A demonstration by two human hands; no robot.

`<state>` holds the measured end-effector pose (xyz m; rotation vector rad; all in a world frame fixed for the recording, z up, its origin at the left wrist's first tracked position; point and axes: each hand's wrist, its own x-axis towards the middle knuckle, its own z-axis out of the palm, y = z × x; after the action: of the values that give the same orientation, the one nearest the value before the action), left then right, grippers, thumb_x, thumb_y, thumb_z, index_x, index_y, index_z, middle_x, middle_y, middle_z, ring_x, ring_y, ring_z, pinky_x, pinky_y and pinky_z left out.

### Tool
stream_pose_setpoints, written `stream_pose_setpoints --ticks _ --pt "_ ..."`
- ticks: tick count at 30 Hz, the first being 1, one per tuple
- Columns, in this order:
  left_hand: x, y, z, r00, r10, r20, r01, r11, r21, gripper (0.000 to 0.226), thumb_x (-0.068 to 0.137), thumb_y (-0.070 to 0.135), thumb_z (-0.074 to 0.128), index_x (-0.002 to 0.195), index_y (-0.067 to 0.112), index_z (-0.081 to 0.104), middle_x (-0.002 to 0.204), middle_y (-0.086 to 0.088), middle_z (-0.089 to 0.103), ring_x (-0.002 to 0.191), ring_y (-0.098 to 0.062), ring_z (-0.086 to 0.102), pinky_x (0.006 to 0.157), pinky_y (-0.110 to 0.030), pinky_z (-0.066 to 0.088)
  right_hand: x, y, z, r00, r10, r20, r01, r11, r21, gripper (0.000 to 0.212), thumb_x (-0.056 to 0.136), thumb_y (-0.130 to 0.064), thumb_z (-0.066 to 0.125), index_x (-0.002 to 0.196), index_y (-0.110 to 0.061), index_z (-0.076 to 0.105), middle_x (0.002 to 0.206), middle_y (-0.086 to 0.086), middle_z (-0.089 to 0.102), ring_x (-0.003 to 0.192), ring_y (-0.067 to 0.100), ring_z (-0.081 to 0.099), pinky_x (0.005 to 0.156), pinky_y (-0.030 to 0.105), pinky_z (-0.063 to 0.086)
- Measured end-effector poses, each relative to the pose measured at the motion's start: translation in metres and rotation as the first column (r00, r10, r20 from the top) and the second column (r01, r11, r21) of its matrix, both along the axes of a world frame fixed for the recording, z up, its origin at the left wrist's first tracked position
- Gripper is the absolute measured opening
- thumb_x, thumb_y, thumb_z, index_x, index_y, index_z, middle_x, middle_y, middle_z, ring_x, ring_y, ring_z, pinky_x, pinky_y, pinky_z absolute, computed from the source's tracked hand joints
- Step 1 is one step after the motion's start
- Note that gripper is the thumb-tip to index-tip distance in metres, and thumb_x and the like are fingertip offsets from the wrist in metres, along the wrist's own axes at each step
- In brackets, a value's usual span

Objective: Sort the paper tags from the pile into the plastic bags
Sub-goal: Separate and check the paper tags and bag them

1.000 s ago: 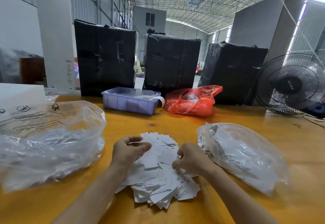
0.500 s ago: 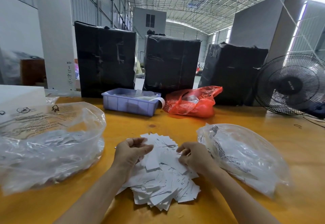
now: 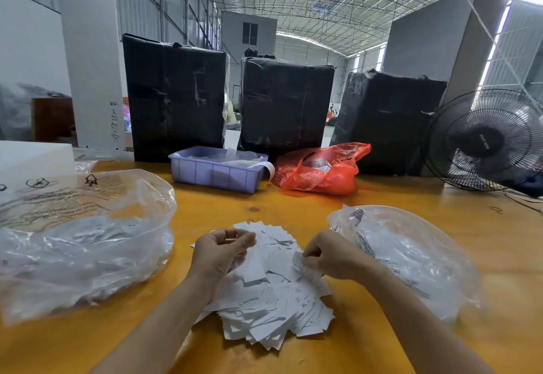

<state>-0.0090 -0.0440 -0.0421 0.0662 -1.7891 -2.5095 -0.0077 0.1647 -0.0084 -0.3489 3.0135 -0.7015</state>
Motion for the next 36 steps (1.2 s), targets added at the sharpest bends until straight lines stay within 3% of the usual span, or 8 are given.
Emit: stream_pose_setpoints --ticks 2,4,6,8,14,19,24,36 --pt "0.0 0.0 0.0 1.0 -0.012 -0.005 0.012 1.0 -0.003 0.021 0.067 0.007 0.077 0.084 0.005 0.066 0.076 -0.009 0.074 0.07 -0.012 0.069 0.061 -0.022 0.051 -0.001 0.005 0.002 0.989 -0.102 0.11 0.137 0.911 -0.389 0.015 0.088 0.001 0.056 0.08 0.009 0.066 0.075 0.019 0.063 0.063 0.018 0.061 0.051 0.03 0.052" --pt "0.002 0.0 0.002 1.0 -0.017 -0.011 0.017 1.0 -0.012 0.028 0.06 0.007 0.079 0.084 0.004 0.066 0.078 -0.011 0.074 0.073 -0.015 0.069 0.061 -0.021 0.052 0.0 0.006 0.005 0.951 -0.041 0.306 0.263 0.624 -0.735 0.008 0.089 0.003 0.057 0.092 0.007 0.064 0.088 0.024 0.069 0.074 0.027 0.071 0.057 0.029 0.057" --pt "0.004 0.001 0.003 1.0 -0.025 -0.011 0.025 0.999 -0.023 0.036 0.052 0.008 0.079 0.086 0.004 0.066 0.078 -0.011 0.074 0.071 -0.016 0.069 0.059 -0.02 0.053 0.002 0.006 0.009 0.93 0.043 0.366 0.31 0.444 -0.841 0.009 0.088 0.006 0.055 0.094 0.006 0.062 0.086 0.024 0.071 0.076 0.031 0.072 0.057 0.03 0.057" --pt "0.006 0.002 0.005 0.999 -0.036 -0.015 0.036 0.999 -0.024 0.042 0.048 0.01 0.079 0.087 0.004 0.066 0.08 -0.013 0.074 0.07 -0.017 0.069 0.057 -0.019 0.054 0.003 0.003 0.011 0.922 0.099 0.374 0.305 0.409 -0.86 0.011 0.089 0.008 0.053 0.095 0.006 0.062 0.085 0.024 0.071 0.076 0.032 0.072 0.057 0.03 0.057" --pt "0.011 0.007 0.008 0.995 -0.091 -0.039 0.088 0.993 -0.076 0.045 0.051 0.008 0.079 0.092 0.003 0.063 0.077 -0.016 0.073 0.066 -0.019 0.071 0.061 -0.024 0.056 0.007 -0.007 0.013 0.932 0.126 0.339 0.248 0.459 -0.853 0.009 0.089 0.001 0.057 0.094 0.001 0.064 0.085 0.019 0.072 0.076 0.026 0.071 0.061 0.03 0.058" --pt "0.014 0.01 0.011 0.991 -0.124 -0.039 0.118 0.984 -0.133 0.03 0.067 -0.003 0.077 0.093 0.002 0.062 0.077 -0.018 0.073 0.064 -0.019 0.071 0.062 -0.023 0.058 0.009 -0.018 0.02 0.998 -0.069 -0.007 0.046 0.733 -0.679 0.011 0.089 -0.006 0.061 0.095 -0.002 0.069 0.086 0.01 0.068 0.076 0.015 0.061 0.069 0.025 0.051" --pt "0.016 0.011 0.013 0.988 -0.15 -0.025 0.145 0.978 -0.151 0.033 0.066 -0.002 0.078 0.095 0.002 0.062 0.08 -0.019 0.073 0.067 -0.021 0.071 0.068 -0.026 0.059 0.017 -0.023 0.027 0.968 0.0 -0.251 -0.109 0.902 -0.419 0.014 0.087 -0.007 0.063 0.097 -0.003 0.073 0.09 0.011 0.072 0.078 0.012 0.063 0.069 0.022 0.051" --pt "0.021 0.011 0.018 0.98 -0.198 -0.007 0.193 0.965 -0.18 0.055 0.047 0.014 0.079 0.098 0.003 0.061 0.082 -0.018 0.073 0.077 -0.027 0.072 0.067 -0.028 0.058 0.017 -0.024 0.025 0.936 0.06 -0.346 -0.134 0.971 -0.196 0.017 0.085 -0.008 0.063 0.097 -0.008 0.075 0.091 0.006 0.073 0.07 0.003 0.059 0.068 0.019 0.049"
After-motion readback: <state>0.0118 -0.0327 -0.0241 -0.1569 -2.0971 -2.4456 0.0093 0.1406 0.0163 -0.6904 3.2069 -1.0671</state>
